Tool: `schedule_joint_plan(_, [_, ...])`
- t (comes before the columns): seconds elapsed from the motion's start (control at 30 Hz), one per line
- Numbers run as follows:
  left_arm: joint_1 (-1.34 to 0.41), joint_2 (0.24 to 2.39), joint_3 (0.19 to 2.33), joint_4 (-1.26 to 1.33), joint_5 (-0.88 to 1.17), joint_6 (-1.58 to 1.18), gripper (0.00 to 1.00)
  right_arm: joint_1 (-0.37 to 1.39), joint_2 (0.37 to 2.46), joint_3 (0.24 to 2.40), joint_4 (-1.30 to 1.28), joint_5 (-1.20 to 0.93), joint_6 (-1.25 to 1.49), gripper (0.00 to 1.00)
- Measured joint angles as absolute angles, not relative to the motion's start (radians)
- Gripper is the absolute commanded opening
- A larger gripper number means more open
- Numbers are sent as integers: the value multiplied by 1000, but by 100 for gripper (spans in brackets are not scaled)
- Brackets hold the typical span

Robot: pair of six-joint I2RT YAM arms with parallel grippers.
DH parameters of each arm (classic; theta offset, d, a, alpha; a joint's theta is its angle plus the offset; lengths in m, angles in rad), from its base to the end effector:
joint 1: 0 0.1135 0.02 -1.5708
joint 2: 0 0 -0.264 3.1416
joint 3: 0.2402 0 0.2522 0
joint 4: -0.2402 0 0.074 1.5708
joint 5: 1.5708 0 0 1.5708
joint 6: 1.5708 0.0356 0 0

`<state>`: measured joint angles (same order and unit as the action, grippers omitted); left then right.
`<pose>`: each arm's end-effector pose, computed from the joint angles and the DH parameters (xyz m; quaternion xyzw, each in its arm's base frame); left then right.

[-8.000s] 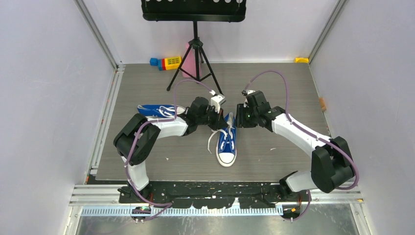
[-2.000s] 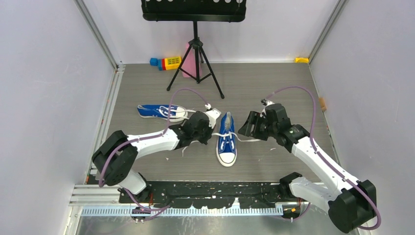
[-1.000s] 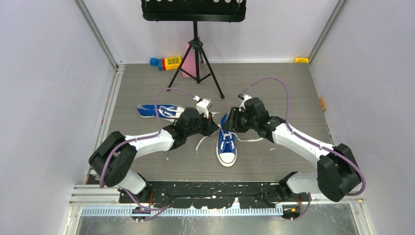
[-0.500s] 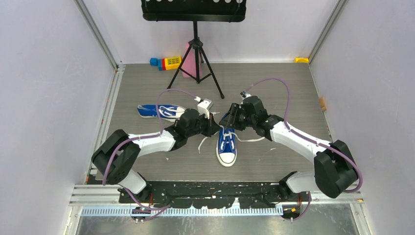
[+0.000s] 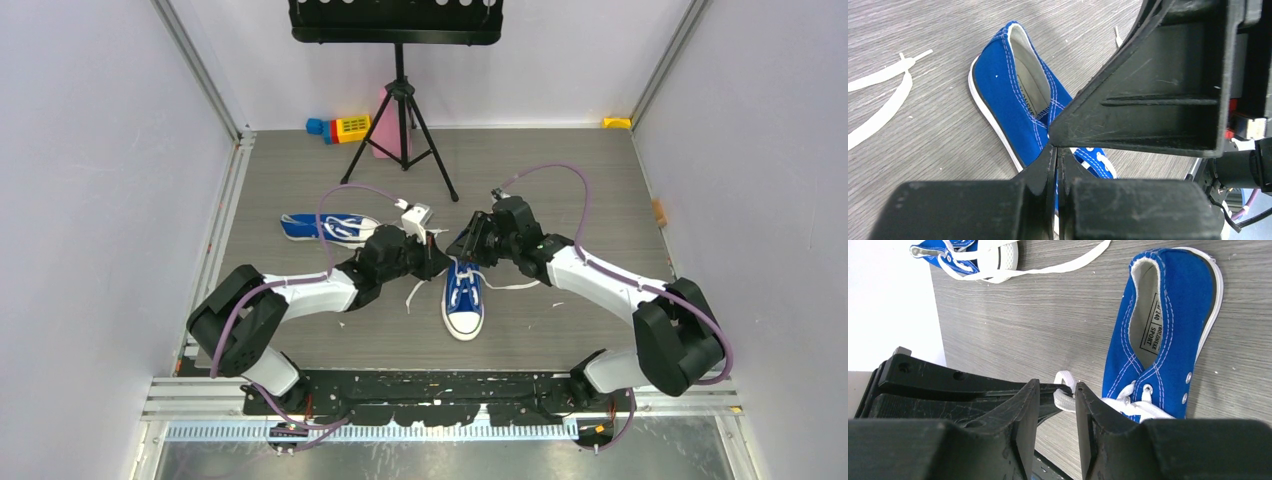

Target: Tie the shoes

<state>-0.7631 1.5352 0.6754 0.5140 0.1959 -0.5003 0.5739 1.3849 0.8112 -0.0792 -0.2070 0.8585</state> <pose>0.2253 -0.2251 0.1940 0.1624 0.7999 -0.4024 0.4145 0.2446 0.1668 0.2243 0.0812 0.8892 0.3592 0.2716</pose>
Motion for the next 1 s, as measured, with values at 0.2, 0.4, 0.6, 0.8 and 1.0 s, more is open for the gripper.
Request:
schedule_joint_plan(0.2, [-763,1535,667,546,203,-520,0,574,1393,811,-75,-204,889,27])
schedule_joint_plan(0.4, [-763,1535,667,553,203,-525,0,574,1393,810,-76,-202,922,0])
schedule_joint_plan(0.6, [-763,1535,667,551,202,-522,41,574,1392,810,-93,-184,942,0])
schedule_joint_plan(0.8, [-764,1516,640,537,190,-505,57,574,1392,810,-113,-165,946,0])
schedule_joint_plan(1.0, [-795,1506,628,523,139,-458,72,574,1393,813,-128,-166,954,0])
